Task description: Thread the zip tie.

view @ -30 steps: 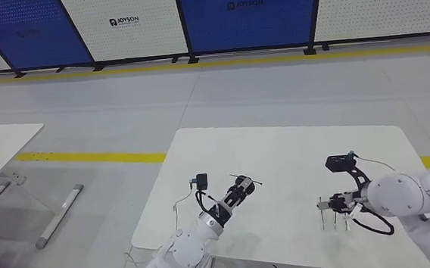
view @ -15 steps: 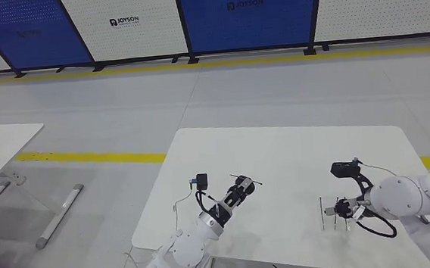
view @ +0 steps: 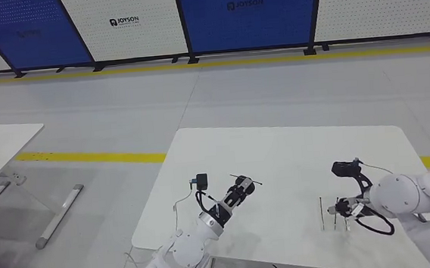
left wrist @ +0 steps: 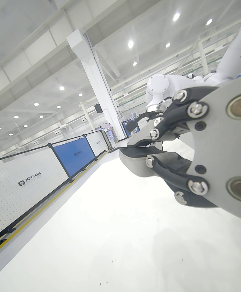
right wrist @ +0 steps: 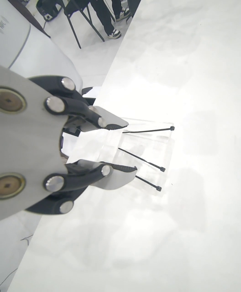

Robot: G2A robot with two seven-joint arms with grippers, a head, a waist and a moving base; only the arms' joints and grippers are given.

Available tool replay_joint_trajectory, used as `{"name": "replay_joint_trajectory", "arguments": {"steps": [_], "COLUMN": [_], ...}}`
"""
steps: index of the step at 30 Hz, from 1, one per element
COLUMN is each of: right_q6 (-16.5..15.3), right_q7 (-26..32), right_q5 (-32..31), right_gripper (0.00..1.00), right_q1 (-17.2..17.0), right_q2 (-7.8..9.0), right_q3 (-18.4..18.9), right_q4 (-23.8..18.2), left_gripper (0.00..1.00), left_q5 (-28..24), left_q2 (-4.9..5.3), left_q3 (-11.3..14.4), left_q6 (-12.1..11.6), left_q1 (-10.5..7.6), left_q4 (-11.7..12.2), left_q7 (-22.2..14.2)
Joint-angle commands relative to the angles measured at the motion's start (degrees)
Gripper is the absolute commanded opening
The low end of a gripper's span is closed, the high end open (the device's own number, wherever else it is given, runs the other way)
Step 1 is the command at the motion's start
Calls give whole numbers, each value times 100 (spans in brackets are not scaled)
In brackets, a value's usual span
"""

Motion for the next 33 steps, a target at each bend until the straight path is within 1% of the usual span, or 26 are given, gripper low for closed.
{"name": "replay_joint_trajectory", "arguments": {"steps": [1,6,7,14,17,25,33], "right_q6": [0,0,0,0,0,0,0], "right_q7": [0,0,0,0,0,0,0], "right_q5": [-52,-104,-117,-181,-232,-292,-447], "right_gripper": [35,34,32,29,30,28,28], "right_q1": [-22,-36,-35,4,49,149,246], "right_q2": [-26,-102,-114,-202,-251,-359,-478], "right_q3": [9,20,20,8,-28,-70,-111], "right_q4": [27,141,155,333,433,639,822], "left_gripper": [0,0,0,0,0,0,0], "left_q5": [0,0,0,0,0,0,0], "left_q2": [0,0,0,0,0,0,0], "left_q3": [0,0,0,0,0,0,0], "left_q6": [0,0,0,0,0,0,0], "left_q1": [0,0,0,0,0,0,0], "left_q4": [0,0,0,0,0,0,0], "left_q7": [0,0,0,0,0,0,0]}}
